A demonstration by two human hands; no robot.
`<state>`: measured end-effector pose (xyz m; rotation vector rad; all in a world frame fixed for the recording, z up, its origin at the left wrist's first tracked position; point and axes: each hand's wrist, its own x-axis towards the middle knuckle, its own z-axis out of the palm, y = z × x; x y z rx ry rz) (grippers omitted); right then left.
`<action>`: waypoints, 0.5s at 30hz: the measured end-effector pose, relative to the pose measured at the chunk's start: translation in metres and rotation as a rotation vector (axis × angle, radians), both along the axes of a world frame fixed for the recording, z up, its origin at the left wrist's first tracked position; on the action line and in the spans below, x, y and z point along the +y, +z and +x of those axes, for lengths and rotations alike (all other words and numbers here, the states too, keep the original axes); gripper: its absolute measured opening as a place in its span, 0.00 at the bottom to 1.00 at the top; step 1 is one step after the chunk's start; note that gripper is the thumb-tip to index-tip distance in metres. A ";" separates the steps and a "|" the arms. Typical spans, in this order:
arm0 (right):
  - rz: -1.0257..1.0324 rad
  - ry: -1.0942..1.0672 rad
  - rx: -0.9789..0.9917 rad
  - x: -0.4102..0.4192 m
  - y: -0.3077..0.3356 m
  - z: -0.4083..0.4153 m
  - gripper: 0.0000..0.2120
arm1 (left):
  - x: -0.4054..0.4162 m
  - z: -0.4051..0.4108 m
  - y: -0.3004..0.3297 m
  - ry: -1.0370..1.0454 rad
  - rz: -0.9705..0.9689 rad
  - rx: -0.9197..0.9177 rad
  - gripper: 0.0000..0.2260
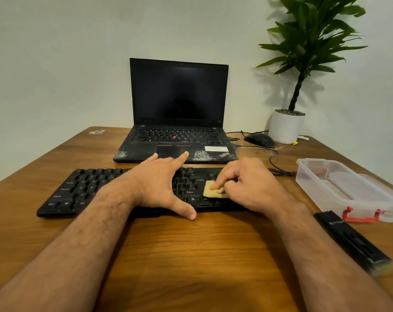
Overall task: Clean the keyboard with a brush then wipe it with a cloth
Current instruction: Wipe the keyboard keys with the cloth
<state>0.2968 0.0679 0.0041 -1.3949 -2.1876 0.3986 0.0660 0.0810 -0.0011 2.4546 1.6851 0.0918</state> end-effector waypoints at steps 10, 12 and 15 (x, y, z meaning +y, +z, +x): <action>0.128 -0.138 -0.060 0.002 0.002 0.004 0.15 | -0.006 0.001 0.001 0.016 0.007 -0.030 0.66; 0.182 -0.166 0.001 0.004 0.002 0.008 0.15 | -0.007 0.002 0.002 0.017 0.007 -0.033 0.65; 0.097 -0.007 -0.031 0.000 -0.001 0.002 0.15 | -0.008 0.002 0.002 0.015 0.003 -0.024 0.65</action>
